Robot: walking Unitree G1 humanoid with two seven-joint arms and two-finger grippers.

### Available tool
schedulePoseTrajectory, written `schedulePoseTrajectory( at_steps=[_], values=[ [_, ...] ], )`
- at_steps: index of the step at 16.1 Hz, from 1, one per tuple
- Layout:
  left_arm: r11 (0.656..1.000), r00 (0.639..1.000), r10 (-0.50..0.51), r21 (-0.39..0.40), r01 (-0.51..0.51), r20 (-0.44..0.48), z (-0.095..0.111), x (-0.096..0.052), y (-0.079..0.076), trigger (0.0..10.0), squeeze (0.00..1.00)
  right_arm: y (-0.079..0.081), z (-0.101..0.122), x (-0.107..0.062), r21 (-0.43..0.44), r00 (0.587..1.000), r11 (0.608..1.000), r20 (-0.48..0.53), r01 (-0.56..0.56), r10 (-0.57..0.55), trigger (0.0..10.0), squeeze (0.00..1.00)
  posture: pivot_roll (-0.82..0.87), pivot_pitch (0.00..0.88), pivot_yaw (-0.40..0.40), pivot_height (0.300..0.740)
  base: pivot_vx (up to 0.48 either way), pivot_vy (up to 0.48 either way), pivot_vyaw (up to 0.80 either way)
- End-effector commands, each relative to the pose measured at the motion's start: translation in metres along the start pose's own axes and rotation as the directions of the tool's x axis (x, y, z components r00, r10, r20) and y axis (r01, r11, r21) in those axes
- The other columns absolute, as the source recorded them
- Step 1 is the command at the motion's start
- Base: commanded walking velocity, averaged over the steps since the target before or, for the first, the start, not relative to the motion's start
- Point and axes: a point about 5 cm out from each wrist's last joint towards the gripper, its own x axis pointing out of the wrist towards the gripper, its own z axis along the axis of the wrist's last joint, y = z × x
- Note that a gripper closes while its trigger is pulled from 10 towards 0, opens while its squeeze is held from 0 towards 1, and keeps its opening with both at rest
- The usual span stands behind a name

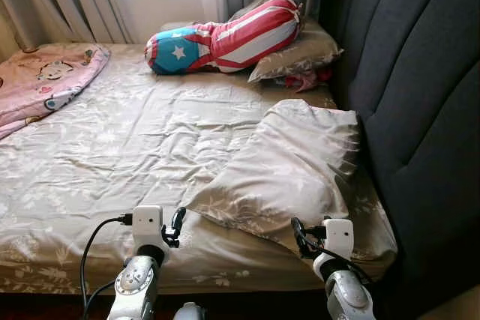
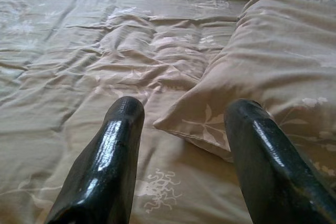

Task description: Clean up the room

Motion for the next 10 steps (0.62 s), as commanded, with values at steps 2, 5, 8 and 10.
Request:
schedulePoseTrajectory(
  at_steps=[2,5,8,10],
  values=[
    [1.0,1.0,0.002,-0.007,-0.002,0.012,0.0032,0.0014,0.0008,10.0,0.0,0.0006,0.0001,0.001,0.001,1.0,1.0,-0.003,0.002,-0.002,10.0,0.0,0.02,0.0,-0.011,0.661,0.3,0.0,0.0],
    [1.0,1.0,0.0,-0.01,0.001,0.013,0.0033,0.0015,-0.0004,10.0,0.0,0.0004,0.0001,0.0008,-0.003,1.0,1.0,-0.003,0.0,0.0,10.0,0.0,0.02,0.0,-0.011,0.661,0.31,0.0,0.0],
    [1.0,1.0,0.001,-0.017,0.0,0.015,0.0034,0.0017,-0.0013,10.0,0.0,-0.001,0.0003,0.0008,-0.004,1.0,1.0,-0.003,0.004,-0.004,10.0,0.0,0.01,0.0,-0.013,0.661,0.312,0.0,0.0],
    [1.0,1.0,0.002,-0.018,-0.002,0.016,0.0036,0.0019,-0.0015,10.0,0.0,-0.001,0.0005,0.001,-0.004,1.0,1.0,-0.003,0.003,-0.003,10.0,0.0,0.02,0.0,-0.014,0.661,0.309,0.0,0.0]
  ],
)
